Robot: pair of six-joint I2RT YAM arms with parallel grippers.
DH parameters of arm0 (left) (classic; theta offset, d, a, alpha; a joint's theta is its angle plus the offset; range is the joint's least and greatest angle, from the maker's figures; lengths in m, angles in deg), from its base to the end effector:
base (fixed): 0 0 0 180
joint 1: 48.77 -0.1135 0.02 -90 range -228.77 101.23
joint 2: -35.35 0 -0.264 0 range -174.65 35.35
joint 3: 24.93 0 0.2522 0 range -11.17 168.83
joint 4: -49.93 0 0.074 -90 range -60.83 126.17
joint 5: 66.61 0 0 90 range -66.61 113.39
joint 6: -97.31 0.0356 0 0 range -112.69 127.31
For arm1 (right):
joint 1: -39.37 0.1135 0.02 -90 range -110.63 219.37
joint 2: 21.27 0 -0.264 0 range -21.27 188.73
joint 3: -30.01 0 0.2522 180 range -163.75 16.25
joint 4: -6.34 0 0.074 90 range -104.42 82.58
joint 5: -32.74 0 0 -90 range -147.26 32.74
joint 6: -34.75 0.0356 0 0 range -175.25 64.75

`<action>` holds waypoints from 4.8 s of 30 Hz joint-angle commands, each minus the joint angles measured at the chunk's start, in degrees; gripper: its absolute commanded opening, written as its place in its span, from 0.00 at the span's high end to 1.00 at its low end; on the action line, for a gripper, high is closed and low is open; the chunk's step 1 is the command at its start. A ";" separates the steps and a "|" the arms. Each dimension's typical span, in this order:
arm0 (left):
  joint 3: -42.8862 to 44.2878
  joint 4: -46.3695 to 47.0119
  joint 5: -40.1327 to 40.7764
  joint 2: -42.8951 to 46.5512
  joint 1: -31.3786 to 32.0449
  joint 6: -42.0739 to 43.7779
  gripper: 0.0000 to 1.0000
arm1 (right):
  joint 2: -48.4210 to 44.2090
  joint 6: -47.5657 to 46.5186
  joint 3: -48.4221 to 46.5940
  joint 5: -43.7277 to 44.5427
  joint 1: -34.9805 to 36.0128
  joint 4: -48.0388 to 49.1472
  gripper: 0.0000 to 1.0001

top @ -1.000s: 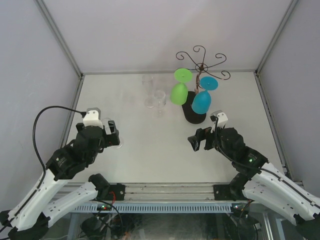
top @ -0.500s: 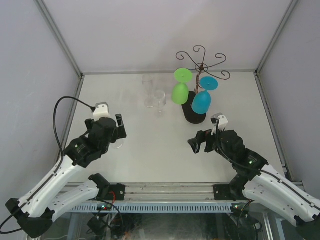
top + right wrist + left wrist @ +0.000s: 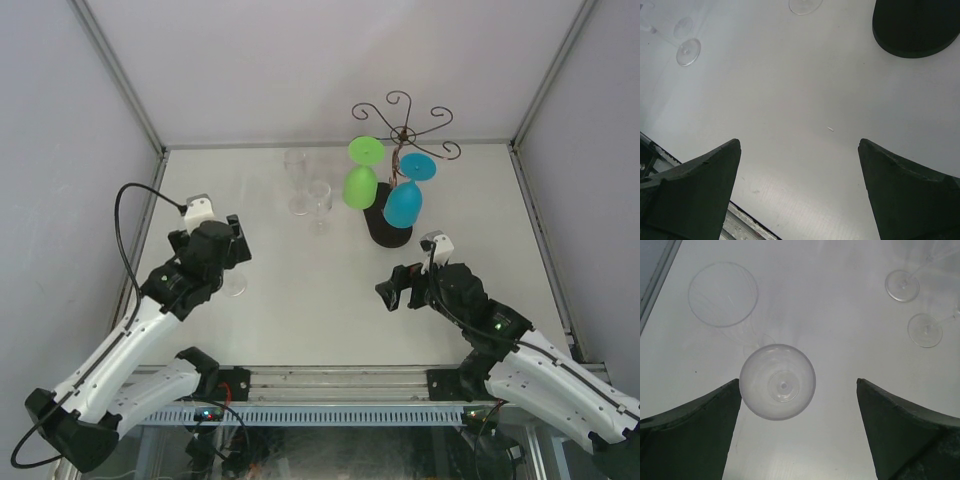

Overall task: Place the wine glass upside down on the wine glass rack
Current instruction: Pick up the wine glass at the center of the board, then turn the wine glass upside down at the wine rack.

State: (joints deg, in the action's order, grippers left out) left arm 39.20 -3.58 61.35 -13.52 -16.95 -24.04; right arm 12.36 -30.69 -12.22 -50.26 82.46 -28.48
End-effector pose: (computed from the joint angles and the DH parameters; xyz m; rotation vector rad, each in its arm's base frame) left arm 0.1558 -0.0709 0.3155 -0.3341 2.0547 0.0800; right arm 0.1108 0.0977 0.2491 -0.2567 2.0653 0.6146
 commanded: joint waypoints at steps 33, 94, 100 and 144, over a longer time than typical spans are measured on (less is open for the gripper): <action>-2.83 4.44 1.21 -0.77 -3.69 3.45 0.49 | 0.44 1.73 0.52 -0.36 -0.20 3.97 0.00; 15.34 26.45 -13.30 -5.28 37.39 17.12 1.00 | 1.06 34.91 17.72 -9.35 -1.69 44.98 0.43; 13.87 28.66 -13.99 -5.26 38.38 16.45 1.00 | 0.96 35.58 18.27 -9.22 -1.78 45.78 0.48; 9.98 31.09 -14.78 -1.59 38.97 14.57 0.33 | -1.40 36.55 18.18 -4.96 -2.22 43.92 1.00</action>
State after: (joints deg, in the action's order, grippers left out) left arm 50.30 23.27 46.77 -17.65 21.47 -8.59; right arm 12.42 6.73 6.16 -57.93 80.65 17.18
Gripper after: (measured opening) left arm 0.633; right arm 0.022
